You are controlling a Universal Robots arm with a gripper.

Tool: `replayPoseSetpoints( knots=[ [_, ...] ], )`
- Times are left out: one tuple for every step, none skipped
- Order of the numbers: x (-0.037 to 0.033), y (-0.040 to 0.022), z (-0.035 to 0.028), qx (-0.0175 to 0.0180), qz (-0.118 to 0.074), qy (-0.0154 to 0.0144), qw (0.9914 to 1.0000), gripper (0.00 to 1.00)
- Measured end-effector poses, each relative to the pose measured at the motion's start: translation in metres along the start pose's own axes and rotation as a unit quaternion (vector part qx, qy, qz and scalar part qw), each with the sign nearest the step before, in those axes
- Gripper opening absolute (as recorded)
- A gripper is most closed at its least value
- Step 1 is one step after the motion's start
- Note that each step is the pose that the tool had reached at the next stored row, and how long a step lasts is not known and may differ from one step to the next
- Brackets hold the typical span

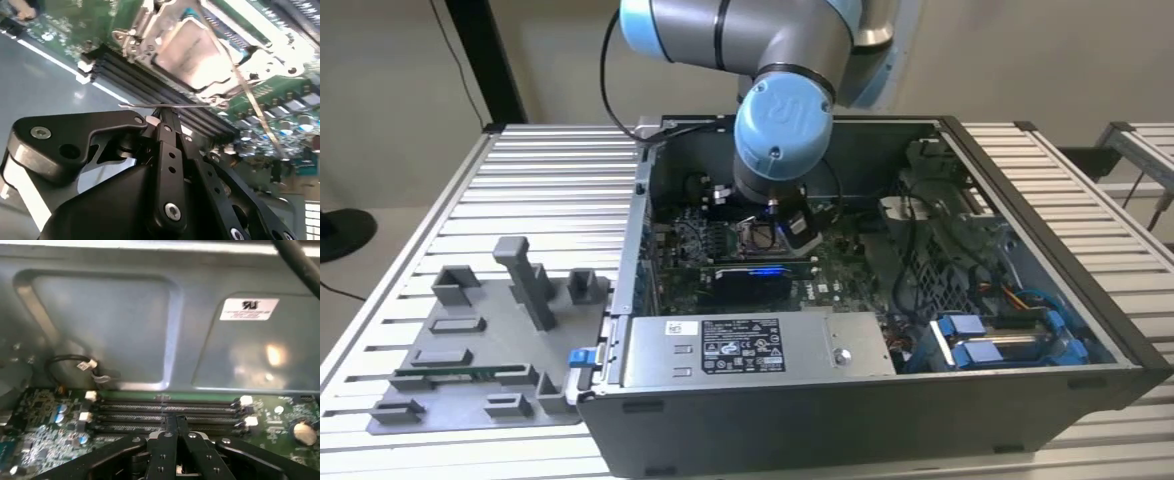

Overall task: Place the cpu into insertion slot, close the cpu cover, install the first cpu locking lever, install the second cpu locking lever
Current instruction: 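Install the first cpu locking lever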

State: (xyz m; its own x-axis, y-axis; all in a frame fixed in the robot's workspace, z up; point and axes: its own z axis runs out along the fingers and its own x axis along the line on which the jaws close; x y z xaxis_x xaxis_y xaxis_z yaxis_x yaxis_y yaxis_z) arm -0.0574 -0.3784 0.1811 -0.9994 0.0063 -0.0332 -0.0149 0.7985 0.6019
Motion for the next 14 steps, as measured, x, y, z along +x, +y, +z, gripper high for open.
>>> replayPoseSetpoints(
  knots=[
    [0.0008, 0.0001, 0.0001, 0.0044, 0.0, 0.0023, 0.99999, 0.0],
    [0.0018, 0.0003, 0.0003, 0.0089, 0.0, 0.0048, 0.99995, 0.0],
    [0.0026, 0.0009, 0.0003, 0.011, 0.0, 0.0077, 0.99991, 0.0],
    [0.003, 0.0018, 0.0001, 0.0116, 0.001, 0.0105, 0.99988, 0.0],
    [0.0031, 0.0029, -0.0008, 0.0117, 0.002, 0.0126, 0.99985, 0.0],
    [0.0032, 0.0039, -0.0018, 0.0117, 0.003, 0.0143, 0.99982, 0.0],
    [0.0032, 0.005, -0.0027, 0.0117, 0.004, 0.0156, 0.9998, 0.0],
    [0.0031, 0.0059, -0.0035, 0.0116, 0.005, 0.0167, 0.99978, 0.0],
    [0.0031, 0.0067, -0.0045, 0.0118, 0.006, 0.0182, 0.99975, 0.0],
    [0.0032, 0.0074, -0.0051, 0.0122, 0.007, 0.0195, 0.99971, 0.0],
    [0.0033, 0.0079, -0.0057, 0.013, 0.007, 0.0208, 0.99967, 0.0],
    [0.0034, 0.0084, -0.0061, 0.0138, 0.008, 0.0221, 0.99963, 0.0],
    [0.0034, 0.0092, -0.0071, 0.0144, 0.008, 0.0235, 0.99959, 0.0],
    [0.0034, 0.0107, -0.0088, 0.0145, 0.009, 0.0245, 0.99956, 0.0]
  ],
)
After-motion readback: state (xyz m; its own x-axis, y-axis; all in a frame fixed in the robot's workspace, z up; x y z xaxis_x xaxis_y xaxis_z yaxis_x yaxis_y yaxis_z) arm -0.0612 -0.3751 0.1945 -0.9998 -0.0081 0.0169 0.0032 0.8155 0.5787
